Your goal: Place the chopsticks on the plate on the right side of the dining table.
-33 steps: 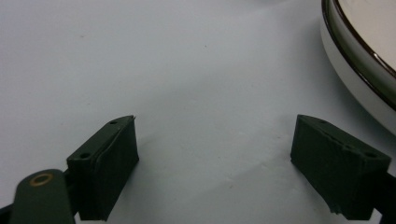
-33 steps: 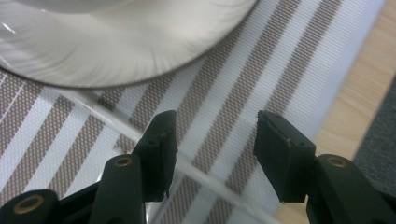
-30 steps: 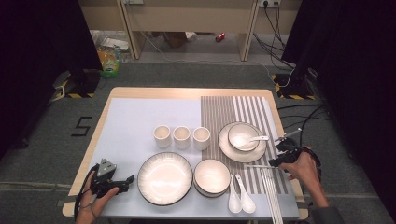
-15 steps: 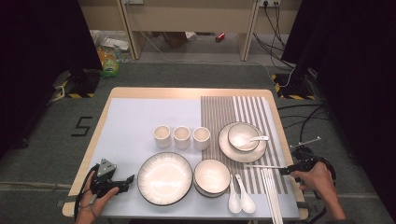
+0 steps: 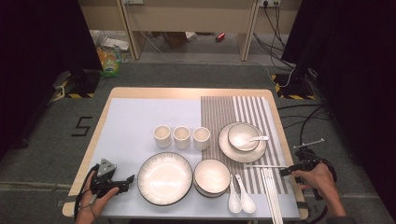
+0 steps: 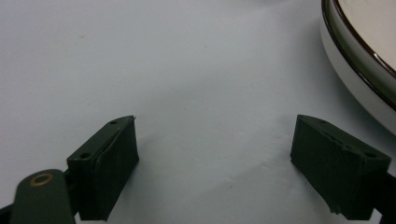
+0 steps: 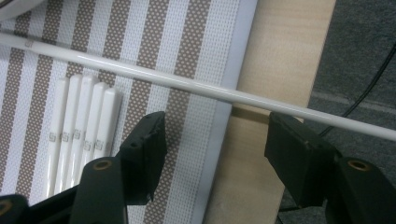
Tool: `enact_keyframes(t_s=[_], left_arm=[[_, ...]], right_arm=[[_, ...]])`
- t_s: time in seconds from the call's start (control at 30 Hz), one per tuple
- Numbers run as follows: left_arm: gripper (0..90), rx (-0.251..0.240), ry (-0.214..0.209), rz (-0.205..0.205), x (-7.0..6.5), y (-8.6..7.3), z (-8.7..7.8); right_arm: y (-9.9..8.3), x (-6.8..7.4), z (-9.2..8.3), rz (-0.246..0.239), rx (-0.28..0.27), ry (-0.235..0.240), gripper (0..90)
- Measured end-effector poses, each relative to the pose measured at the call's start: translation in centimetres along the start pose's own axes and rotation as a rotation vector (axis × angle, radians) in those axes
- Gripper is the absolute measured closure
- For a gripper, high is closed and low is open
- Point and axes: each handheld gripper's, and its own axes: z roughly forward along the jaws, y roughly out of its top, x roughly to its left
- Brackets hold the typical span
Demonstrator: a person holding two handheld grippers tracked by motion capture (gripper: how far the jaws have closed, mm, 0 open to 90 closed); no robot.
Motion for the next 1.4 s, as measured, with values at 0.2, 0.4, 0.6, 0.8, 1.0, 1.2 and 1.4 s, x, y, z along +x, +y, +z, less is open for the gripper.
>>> enact_keyframes(t_s=[0.2, 0.4, 0.6, 0.8, 1.0, 1.2, 1.4], left_arm=[[13.7, -0.001, 0.000, 0.000, 0.0, 0.0, 0.0], [13.7, -0.001, 0.000, 0.000, 0.0, 0.0, 0.0], [13.7, -0.002, 0.000, 0.000, 0.0, 0.0, 0.0], [13.7, -0.002, 0.000, 0.000, 0.0, 0.0, 0.0], [13.8, -0.002, 0.000, 0.000, 0.0, 0.0, 0.0], [13.8, -0.001, 0.000, 0.000, 0.0, 0.0, 0.0], [13.7, -0.002, 0.000, 0.000, 0.0, 0.0, 0.0]], right_arm=[[0.8, -0.2, 0.0, -0.001, -0.017, 0.008, 37.2], [1.6, -0.2, 0.0, 0.041, -0.033, 0.007, 36.9], [2.5, -0.6, 0.2, 0.064, -0.057, 0.004, 36.4], [3.5, -0.4, 0.6, 0.114, -0.058, 0.005, 36.4], [5.0, -0.3, 0.9, 0.140, -0.056, -0.008, 36.4], [6.1, 0.0, 1.3, 0.172, -0.065, -0.020, 36.6], [6.8, 0.0, 1.7, 0.200, -0.073, -0.043, 37.8]])
